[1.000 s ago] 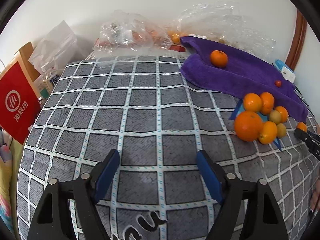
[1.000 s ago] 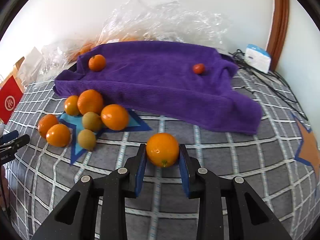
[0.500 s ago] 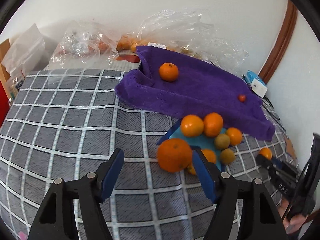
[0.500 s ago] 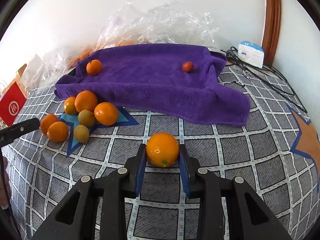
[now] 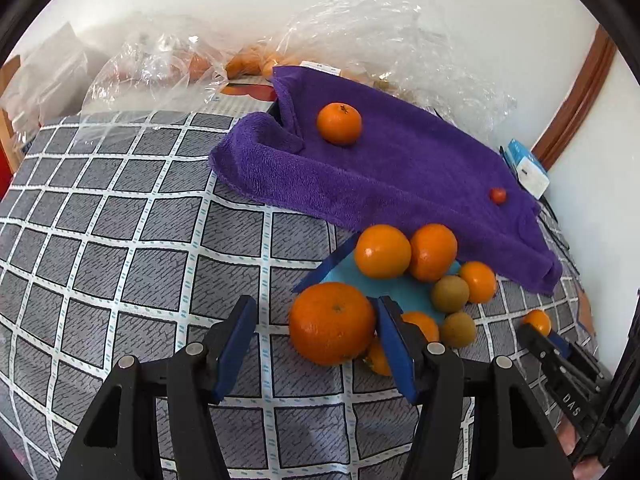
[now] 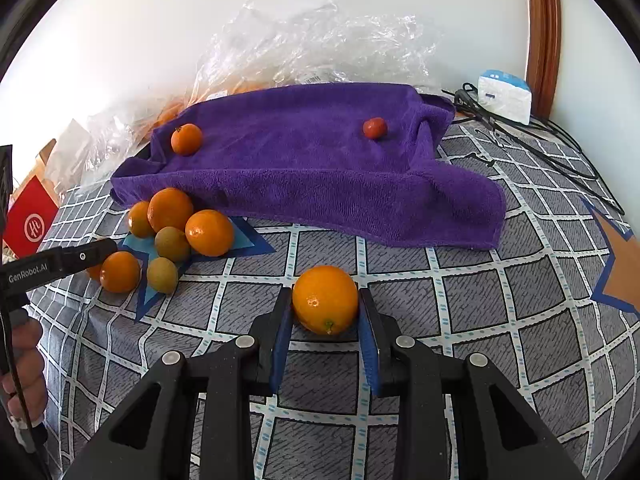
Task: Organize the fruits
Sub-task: 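Grasp another large orange with the left gripper while the right gripper holds its orange, then carry both oranges onto the purple towel and open both grippers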
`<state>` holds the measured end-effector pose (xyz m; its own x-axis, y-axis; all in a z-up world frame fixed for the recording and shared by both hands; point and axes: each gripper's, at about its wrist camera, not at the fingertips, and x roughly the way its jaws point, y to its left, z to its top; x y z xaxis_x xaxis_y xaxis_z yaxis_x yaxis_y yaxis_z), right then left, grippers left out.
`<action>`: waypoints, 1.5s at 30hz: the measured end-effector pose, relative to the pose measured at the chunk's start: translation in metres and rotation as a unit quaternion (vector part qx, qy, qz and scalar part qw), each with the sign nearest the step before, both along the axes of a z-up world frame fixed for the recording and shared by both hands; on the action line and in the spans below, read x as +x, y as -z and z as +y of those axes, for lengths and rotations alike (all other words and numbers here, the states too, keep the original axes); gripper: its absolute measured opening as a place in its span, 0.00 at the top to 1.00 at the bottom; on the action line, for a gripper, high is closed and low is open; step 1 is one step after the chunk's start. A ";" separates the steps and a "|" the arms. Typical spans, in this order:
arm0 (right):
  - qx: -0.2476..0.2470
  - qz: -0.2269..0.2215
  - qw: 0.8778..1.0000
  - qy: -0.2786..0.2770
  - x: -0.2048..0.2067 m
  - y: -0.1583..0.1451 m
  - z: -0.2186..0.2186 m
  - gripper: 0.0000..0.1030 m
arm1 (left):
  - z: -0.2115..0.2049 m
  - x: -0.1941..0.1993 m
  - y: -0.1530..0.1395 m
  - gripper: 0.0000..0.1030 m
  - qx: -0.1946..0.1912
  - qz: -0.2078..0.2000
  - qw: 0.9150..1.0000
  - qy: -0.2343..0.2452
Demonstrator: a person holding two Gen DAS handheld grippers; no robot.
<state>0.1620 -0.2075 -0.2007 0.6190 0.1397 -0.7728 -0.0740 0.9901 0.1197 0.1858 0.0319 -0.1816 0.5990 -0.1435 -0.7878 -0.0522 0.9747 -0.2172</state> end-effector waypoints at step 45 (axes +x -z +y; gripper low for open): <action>0.000 -0.054 0.998 0.033 -0.006 -0.043 -0.016 0.70 | 0.027 -0.013 -0.063 0.62 0.042 -0.071 0.996 -0.017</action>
<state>0.1556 -0.2234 -0.1578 0.7059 0.0967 -0.7016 -0.0216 0.9931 0.1152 0.1733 0.0591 -0.1187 0.7086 -0.0588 -0.7032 -0.0598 0.9879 -0.1428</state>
